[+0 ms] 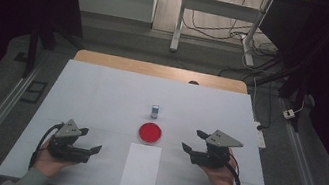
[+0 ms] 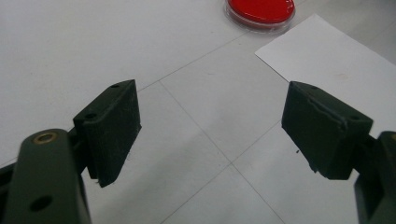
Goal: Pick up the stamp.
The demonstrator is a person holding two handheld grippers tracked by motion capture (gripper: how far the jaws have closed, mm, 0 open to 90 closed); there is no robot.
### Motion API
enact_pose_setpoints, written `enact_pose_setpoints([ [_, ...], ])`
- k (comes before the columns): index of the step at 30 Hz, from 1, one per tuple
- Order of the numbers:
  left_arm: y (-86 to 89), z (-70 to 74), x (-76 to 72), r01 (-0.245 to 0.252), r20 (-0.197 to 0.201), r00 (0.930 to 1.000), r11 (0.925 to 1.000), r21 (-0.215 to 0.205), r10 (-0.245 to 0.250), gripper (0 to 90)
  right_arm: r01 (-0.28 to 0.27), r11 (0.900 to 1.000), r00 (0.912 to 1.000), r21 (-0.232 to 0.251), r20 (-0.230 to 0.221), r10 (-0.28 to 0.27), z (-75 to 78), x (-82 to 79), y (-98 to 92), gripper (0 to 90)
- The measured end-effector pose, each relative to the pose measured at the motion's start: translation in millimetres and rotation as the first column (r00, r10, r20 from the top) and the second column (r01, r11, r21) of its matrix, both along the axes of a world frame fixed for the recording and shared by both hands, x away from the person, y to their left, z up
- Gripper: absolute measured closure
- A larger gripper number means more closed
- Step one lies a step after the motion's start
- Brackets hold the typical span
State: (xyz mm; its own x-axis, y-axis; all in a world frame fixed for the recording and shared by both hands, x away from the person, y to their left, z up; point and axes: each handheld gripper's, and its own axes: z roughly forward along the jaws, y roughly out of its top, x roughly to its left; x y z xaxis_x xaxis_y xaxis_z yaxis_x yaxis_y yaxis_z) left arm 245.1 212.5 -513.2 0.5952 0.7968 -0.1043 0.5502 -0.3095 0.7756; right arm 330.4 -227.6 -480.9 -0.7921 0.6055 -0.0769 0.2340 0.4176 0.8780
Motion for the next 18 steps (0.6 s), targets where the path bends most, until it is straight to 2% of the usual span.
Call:
enact_pose_setpoints([
  [18, -0.4, -0.5, 0.7, 0.006, -0.002, 1.0000, 1.0000, 0.004, -0.006, 19.8, -0.028, 1.000, 0.9995, 0.012, -0.011, 0.028, 1.0, 15.6, 25.4, 28.9],
])
